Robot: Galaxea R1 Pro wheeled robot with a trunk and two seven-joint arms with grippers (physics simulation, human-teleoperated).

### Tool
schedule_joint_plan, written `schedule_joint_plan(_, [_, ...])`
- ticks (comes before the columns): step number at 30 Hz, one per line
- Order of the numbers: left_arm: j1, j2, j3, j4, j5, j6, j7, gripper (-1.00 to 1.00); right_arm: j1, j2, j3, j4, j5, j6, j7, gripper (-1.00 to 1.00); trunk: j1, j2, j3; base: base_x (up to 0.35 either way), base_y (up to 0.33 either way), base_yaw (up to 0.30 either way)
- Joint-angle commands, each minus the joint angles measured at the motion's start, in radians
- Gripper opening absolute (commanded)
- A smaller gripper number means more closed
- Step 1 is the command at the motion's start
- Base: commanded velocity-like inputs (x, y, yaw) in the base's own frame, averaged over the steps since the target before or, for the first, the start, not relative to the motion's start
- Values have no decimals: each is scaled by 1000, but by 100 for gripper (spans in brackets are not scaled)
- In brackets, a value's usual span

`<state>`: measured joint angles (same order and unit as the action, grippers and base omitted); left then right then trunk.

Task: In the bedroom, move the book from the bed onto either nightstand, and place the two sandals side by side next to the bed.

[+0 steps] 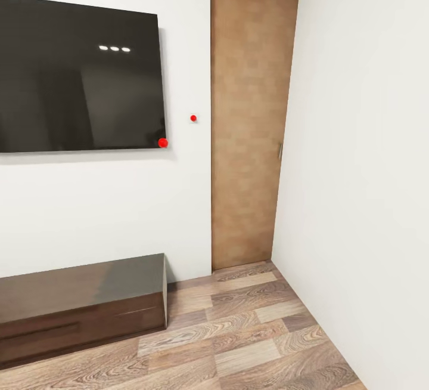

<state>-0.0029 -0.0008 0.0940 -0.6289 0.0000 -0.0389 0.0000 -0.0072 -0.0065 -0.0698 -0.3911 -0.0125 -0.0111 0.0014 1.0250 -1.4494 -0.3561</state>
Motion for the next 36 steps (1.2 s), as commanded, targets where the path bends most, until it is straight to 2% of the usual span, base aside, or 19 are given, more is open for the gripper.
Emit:
schedule_joint_plan(1, [0, 0, 1, 0, 0, -3, 0, 100, 0, 0, -2, 0, -1, -1, 0, 100, 0, -1, -1, 0, 0, 0])
schedule_joint_plan(14, [-1, 1, 1, -4, -3, -4, -1, 100, 0, -1, -2, 0, -1, -1, 0, 100, 0, -1, -1, 0, 0, 0])
schedule_joint_plan(18, [-4, -1, 1, -65, -2, 13, 0, 100, 0, -1, -2, 0, -1, -1, 0, 100, 0, -1, -1, 0, 0, 0])
schedule_joint_plan(20, [-8, -3, 1, -119, -2, 52, 2, 100, 0, -1, -2, 0, -1, -1, 0, 100, 0, -1, -1, 0, 0, 0])
schedule_joint_plan(21, [-9, -4, 1, -142, -1, 74, 2, 100, 0, -1, -2, 0, -1, -1, 0, 100, 0, -1, -1, 0, 0, 0])
schedule_joint_plan(23, [-20, -14, 0, -220, -1, 172, 3, 100, 0, -1, -2, 0, -1, -1, 0, 100, 0, -1, -1, 0, 0, 0])
schedule_joint_plan(24, [-33, -24, 0, -277, -1, 254, 2, 100, 0, -1, -2, 0, -1, -1, 0, 100, 0, -1, -1, 0, 0, 0])
schedule_joint_plan(25, [-41, -29, 0, -306, -1, 297, 2, 100, 0, -1, -2, 0, -1, -1, 0, 100, 0, -1, -1, 0, 0, 0])
schedule_joint_plan(26, [-62, -38, -1, -363, -1, 381, 1, 100, 0, -1, -2, 0, -1, -1, 0, 100, 0, -1, -1, 0, 0, 0])
schedule_joint_plan(27, [-74, -43, -1, -390, -1, 421, 1, 100, 0, -1, -2, 0, -1, -1, 0, 100, 0, -1, -1, 0, 0, 0])
schedule_joint_plan(28, [-102, -54, -2, -439, 0, 497, 1, 100, 0, -1, -2, 0, -1, -1, 0, 100, 0, -1, -1, 0, 0, 0])
schedule_joint_plan(30, [-132, -67, -3, -478, 0, 565, 0, 100, 0, -1, -2, 0, -1, -1, 0, 100, 0, -1, -1, 0, 0, 0])
schedule_joint_plan(31, [-163, -78, -4, -506, 0, 625, 0, 100, 0, -1, -2, 0, -1, -1, 0, 100, 0, -1, -1, 0, 0, 0])
schedule_joint_plan(33, [-196, -85, -5, -523, 1, 677, 0, 100, 0, -1, -2, 0, -1, -1, 0, 100, 0, -1, -1, 0, 0, 0])
schedule_joint_plan(34, [-229, -90, -6, -532, 3, 720, -1, 100, 0, -1, -2, 0, -1, -1, 0, 100, 0, -1, -1, 0, 0, 0])
schedule_joint_plan(36, [-274, -96, -7, -524, 8, 766, -1, 100, 0, -1, -2, 0, -1, -1, 0, 100, 0, -1, -1, 0, 0, 0])
